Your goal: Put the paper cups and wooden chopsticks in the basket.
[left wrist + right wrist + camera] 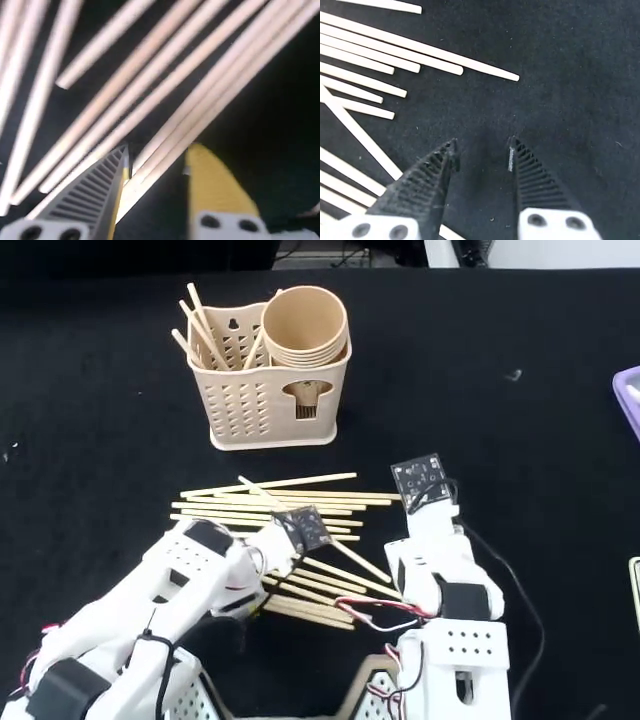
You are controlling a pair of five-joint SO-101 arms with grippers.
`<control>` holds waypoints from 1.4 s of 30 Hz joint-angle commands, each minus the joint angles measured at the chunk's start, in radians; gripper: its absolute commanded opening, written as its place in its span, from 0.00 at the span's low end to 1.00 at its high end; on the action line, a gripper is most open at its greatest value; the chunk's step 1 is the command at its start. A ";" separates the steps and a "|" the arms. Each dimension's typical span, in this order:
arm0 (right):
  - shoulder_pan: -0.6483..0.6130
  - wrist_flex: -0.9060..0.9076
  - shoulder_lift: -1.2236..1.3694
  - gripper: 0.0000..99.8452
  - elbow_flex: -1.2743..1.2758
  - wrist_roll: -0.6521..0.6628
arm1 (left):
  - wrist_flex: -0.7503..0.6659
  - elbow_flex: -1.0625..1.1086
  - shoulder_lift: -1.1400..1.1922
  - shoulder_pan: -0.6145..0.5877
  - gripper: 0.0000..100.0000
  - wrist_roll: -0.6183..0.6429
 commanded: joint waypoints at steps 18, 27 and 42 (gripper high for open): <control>0.011 -0.029 -0.015 0.16 -0.005 -0.002 | 0.143 -0.091 -0.005 0.027 0.03 0.003; 0.014 -0.049 -0.015 0.16 0.010 -0.002 | 0.425 -0.343 -0.005 0.061 0.03 -0.003; 0.014 -0.049 -0.015 0.16 0.010 -0.002 | 0.364 -0.314 -0.005 0.088 0.03 0.008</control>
